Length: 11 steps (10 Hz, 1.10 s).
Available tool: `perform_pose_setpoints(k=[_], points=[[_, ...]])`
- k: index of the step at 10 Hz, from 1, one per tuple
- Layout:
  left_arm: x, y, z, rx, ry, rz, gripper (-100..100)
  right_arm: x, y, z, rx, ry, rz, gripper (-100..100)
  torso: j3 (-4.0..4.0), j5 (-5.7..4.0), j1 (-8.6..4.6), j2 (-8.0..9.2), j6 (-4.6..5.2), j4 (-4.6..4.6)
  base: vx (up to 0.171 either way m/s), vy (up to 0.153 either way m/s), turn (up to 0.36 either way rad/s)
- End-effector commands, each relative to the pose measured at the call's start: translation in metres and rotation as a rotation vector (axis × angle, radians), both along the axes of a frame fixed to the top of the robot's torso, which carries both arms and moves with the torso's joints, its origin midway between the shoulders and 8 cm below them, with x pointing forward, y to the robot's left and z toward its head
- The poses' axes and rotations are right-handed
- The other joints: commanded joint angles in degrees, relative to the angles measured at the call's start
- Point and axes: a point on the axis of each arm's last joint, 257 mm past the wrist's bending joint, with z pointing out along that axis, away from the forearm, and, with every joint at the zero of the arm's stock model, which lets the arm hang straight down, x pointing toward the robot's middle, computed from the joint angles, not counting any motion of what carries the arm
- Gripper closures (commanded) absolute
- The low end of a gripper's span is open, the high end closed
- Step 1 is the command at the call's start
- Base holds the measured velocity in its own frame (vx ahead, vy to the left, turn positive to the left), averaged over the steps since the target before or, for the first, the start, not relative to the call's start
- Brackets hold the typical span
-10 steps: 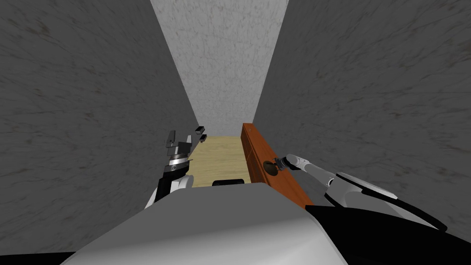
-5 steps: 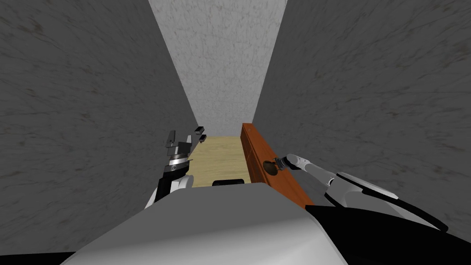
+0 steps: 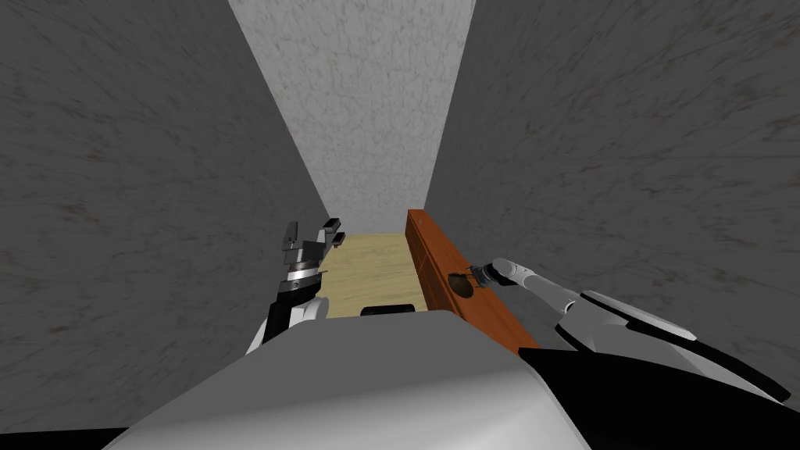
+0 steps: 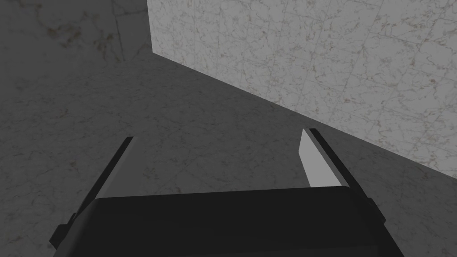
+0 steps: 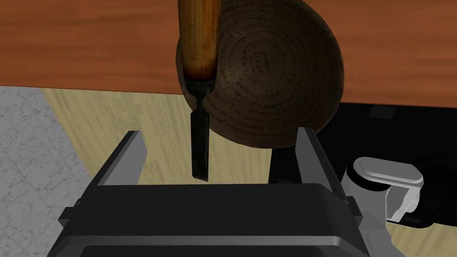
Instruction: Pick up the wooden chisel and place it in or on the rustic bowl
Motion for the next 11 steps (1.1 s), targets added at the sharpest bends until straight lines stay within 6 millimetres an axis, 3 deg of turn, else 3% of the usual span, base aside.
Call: perform_pose_setpoints(k=[1, 5, 6, 7, 11], points=[[0.0, 0.0, 0.0, 0.0, 0.0, 0.0, 0, 0.001, -0.004, 0.007, 0.0, 0.0, 0.02, -100, 0.0, 0.0, 0.0, 0.0, 0.0, 0.0, 0.053, 0.03, -0.081], [0.0, 0.0, 0.0, 0.0, 0.0, 0.0, 0, 0.003, -0.014, 0.03, 0.004, -0.007, 0.085, -100, -0.01, 0.0, 0.04, -0.03, 0.04, 0.0, 0.073, 0.07, -0.16], [0.0, 0.0, 0.0, 0.0, 0.0, 0.0, 0, 0.003, -0.014, 0.024, 0.003, -0.007, 0.069, -100, -0.03, 0.01, 0.08, -0.06, 0.02, -0.01, 0.036, 0.042, -0.031], [0.0, 0.0, 0.0, 0.0, 0.0, 0.0, 0, 0.002, -0.014, 0.025, 0.003, -0.005, 0.075, 0, 0.02, -0.02, -0.06, 0.05, -0.01, 0.01, 0.006, 0.008, 0.006], [0.0, 0.0, 0.0, 0.0, 0.0, 0.0, 0, 0.002, -0.014, 0.025, 0.003, -0.006, 0.075, 0, 0.13, -0.07, -0.26, 0.22, 0.01, 0.05, 0.0, 0.0, 0.0]])
